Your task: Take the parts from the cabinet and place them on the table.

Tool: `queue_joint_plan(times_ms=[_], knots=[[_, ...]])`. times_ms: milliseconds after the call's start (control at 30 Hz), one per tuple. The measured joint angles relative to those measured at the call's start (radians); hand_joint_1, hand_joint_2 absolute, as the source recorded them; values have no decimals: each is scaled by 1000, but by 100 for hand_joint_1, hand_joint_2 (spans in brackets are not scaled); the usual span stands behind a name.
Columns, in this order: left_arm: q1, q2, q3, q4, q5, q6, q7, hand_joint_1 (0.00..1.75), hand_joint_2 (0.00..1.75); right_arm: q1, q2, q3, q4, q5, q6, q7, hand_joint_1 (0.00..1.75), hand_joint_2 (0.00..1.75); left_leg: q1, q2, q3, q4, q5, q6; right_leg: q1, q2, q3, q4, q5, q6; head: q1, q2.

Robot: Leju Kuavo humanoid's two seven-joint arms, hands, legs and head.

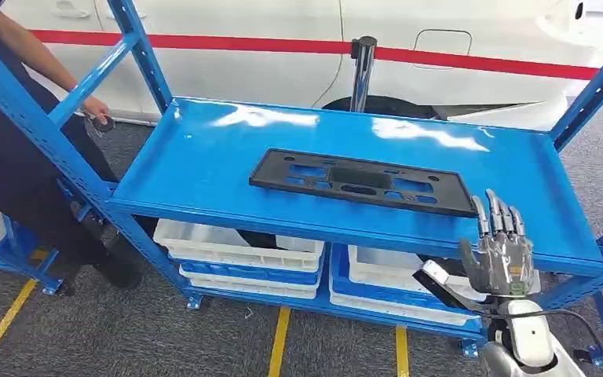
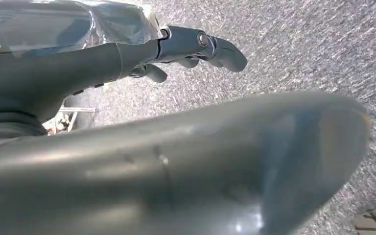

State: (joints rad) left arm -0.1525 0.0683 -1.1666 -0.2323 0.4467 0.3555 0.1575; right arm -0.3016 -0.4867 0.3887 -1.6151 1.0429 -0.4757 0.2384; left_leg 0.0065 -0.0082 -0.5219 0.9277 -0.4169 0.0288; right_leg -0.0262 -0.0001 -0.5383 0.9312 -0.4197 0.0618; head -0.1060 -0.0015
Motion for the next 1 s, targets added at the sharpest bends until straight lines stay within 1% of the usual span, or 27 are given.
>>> queue_joint_plan(times_ms=[133, 300, 567, 633, 667, 767, 900, 1000], knots=[[1, -3, 8, 0, 0, -1, 0, 0, 0, 0, -2, -10, -19, 29, 2, 3, 0, 175, 0, 0, 0, 0, 0, 0, 0, 0, 0, 0, 0, 0, 0, 0], [1, -8, 10, 0, -2, -8, 2, 0, 0, -6, -2, -10, -34, 69, 28, 2, 0, 175, 0, 0, 0, -1, 0, 0, 0, 0, 0, 0, 0, 0, 0, 0], [1, -10, 11, 0, -2, -12, 2, 0, 0, -14, -2, -10, -41, 71, 37, 2, 0, 175, 0, 0, 0, -1, 0, 0, 0, 0, 1, 0, 0, 0, 0, 0], [0, -10, 11, 0, -2, -16, 1, 0, 0, -21, -2, -8, -41, 54, 103, -24, 0, 175, 0, 0, 0, -1, 0, 0, 0, 0, 0, 0, 0, 0, 0, 0], [0, -10, 12, 0, 1, -15, 0, 0, 0, -23, -3, -6, -42, 32, 156, -43, 0, 175, 0, 0, 0, -1, 0, 0, 0, 0, 0, 0, 0, 0, 0, 0], [1, -10, 13, 0, 5, -18, -5, 0, 0, -18, -8, 24, -56, 7, 258, -96, 0, 175, 0, 0, 0, -1, 0, 0, 0, 0, 0, 0, 0, 0, 0, 0], [1, -10, 13, 0, -1, -24, -2, 0, 0, 1, -7, 91, -86, 67, 347, -118, 0, 175, 2, 0, -1, -1, 0, 0, 2, 0, 0, 0, 0, 0, 0, 0], [0, -10, 13, 0, -8, -31, -2, 0, 0, 4, 2, 162, -117, 96, 378, -129, 0, 175, 3, -1, -1, -1, 0, 0, 3, 0, 0, 0, 0, 0, 0, 0]])
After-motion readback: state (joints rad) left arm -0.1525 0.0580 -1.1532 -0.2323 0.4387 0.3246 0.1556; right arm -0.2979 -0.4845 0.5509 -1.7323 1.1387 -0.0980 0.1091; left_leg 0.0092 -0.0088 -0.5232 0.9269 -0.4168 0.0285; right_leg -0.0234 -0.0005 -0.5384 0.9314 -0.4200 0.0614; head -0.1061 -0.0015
